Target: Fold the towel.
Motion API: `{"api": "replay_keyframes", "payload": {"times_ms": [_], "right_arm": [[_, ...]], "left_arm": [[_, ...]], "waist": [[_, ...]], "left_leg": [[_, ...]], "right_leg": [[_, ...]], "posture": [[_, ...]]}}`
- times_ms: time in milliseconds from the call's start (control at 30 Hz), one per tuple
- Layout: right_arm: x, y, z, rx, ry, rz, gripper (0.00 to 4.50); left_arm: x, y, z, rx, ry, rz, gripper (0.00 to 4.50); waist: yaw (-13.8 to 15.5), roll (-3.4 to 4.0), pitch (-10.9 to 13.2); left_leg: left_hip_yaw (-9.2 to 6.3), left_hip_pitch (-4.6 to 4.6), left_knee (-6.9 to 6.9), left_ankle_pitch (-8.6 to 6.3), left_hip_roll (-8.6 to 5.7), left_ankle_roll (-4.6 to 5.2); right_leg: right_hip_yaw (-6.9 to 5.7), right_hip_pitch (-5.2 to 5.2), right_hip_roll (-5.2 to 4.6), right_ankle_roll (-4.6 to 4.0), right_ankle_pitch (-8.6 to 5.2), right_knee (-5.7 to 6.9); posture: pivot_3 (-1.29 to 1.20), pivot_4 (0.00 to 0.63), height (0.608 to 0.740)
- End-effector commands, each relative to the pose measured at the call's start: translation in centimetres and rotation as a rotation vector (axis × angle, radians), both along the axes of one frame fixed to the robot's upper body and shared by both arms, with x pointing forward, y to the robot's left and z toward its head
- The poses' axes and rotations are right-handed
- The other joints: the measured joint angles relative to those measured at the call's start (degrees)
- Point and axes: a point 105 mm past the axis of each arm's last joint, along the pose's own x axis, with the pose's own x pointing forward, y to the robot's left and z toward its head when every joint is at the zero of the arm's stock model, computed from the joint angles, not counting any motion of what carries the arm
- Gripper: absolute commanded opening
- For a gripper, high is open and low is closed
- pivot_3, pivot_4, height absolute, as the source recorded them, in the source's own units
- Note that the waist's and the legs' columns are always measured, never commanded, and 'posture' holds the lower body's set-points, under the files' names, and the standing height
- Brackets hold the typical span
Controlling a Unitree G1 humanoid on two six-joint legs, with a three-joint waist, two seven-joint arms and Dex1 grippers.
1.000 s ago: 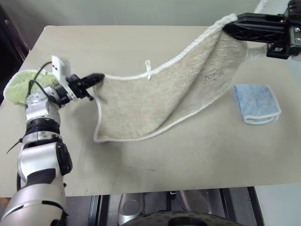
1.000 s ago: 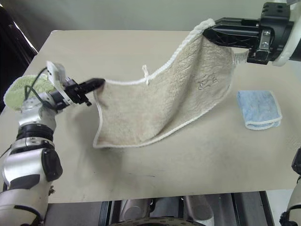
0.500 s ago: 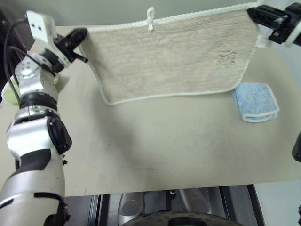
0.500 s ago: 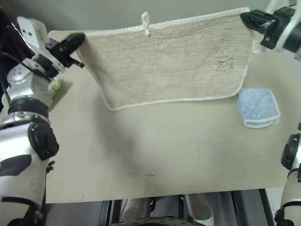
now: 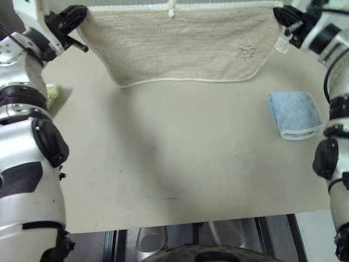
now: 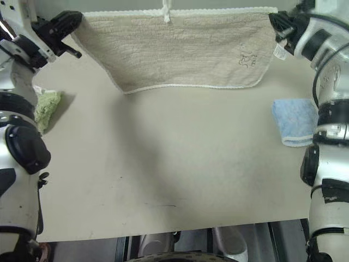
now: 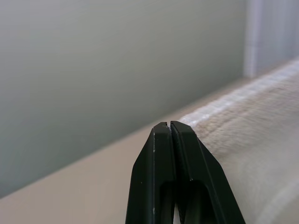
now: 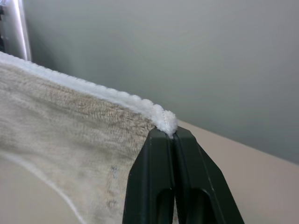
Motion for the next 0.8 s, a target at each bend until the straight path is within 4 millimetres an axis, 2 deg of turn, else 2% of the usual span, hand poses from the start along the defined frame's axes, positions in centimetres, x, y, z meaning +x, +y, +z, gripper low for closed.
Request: {"api": "replay_keyframes", "payload": {"times_ms": [33, 133, 267, 367, 467, 533, 700, 800], "right_arm": [[-4.6, 0.8, 0.3, -0.007, -0.052, 0.146, 0.0], [-7.8, 2.0, -2.1, -0.034, 0.016, 0.231, 0.0], [-11.2, 2.9, -4.5, -0.07, 0.13, 0.311, 0.0], [-12.3, 3.2, -5.3, -0.021, 0.196, 0.325, 0.0], [-13.5, 3.7, -6.6, -0.001, 0.262, 0.343, 0.0], [-14.2, 3.8, -7.3, 0.003, 0.297, 0.353, 0.0], [-16.2, 3.3, -9.5, -0.024, 0.4, 0.353, 0.0], [-18.0, 3.3, -12.3, -0.137, 0.513, 0.371, 0.0]], "left_arm": [[-2.1, 2.2, -0.9, 0.046, 0.049, -0.054, 0.07], [-3.3, 3.5, -1.9, 0.038, 0.101, -0.071, 0.07], [-5.0, 4.2, -3.6, 0.074, 0.206, -0.154, 0.07], [-6.0, 4.5, -5.1, 0.072, 0.297, -0.208, 0.07], [-7.1, 4.5, -6.9, 0.071, 0.396, -0.267, 0.07], [-7.8, 4.6, -7.6, 0.077, 0.445, -0.298, 0.07], [-10.2, 5.0, -9.3, 0.069, 0.589, -0.318, 0.07], [-11.5, 5.2, -10.1, 0.061, 0.669, -0.322, 0.07]], "waist": [[-0.3, 0.01, 0.0], [-0.5, 0.0, 0.0], [-0.6, -0.04, 0.0], [-0.6, -0.04, 0.1], [-0.5, -0.05, 0.0], [-0.3, -0.06, 0.0], [0.3, -0.1, 0.0], [0.6, -0.13, 0.0]], "left_leg": [[0.08, -0.05, 0.21, -0.02, 0.01, -0.1], [0.17, -0.19, 0.31, -0.04, -0.05, -0.12], [0.15, -0.02, 0.44, -0.01, -0.11, -0.15], [0.07, 0.67, 0.65, 0.05, -0.08, -0.08], [-0.13, 2.04, 0.37, -0.1, -0.09, 0.15], [-0.21, 2.44, 0.22, -0.11, -0.09, 0.15], [-0.19, 2.17, 0.16, -0.14, -0.06, 0.08], [-0.15, 1.94, 0.17, -0.13, -0.06, 0.05]], "right_leg": [[0.0, -0.05, 0.01, 0.03, -0.13, 0.2], [0.04, -0.22, 0.0, 0.1, -0.17, 0.36], [0.04, -0.01, 0.02, 0.23, 0.01, 0.33], [0.06, 0.83, 0.09, 0.75, 0.0, 0.13], [0.04, 2.39, 0.18, 0.33, -0.21, -0.51], [-0.01, 2.86, 0.18, 0.3, -0.19, -0.75], [-0.02, 2.61, 0.16, 0.19, -0.18, -0.79], [-0.02, 2.36, 0.15, -0.13, 0.02, -0.79]], "posture": [[0.0, 0.15, 0.703], [0.0, 0.15, 0.703], [0.0, 0.15, 0.703], [0.0, 0.15, 0.703], [0.0, 0.15, 0.703], [0.0, 0.15, 0.703], [0.0, 0.15, 0.703], [0.0, 0.15, 0.703]]}}
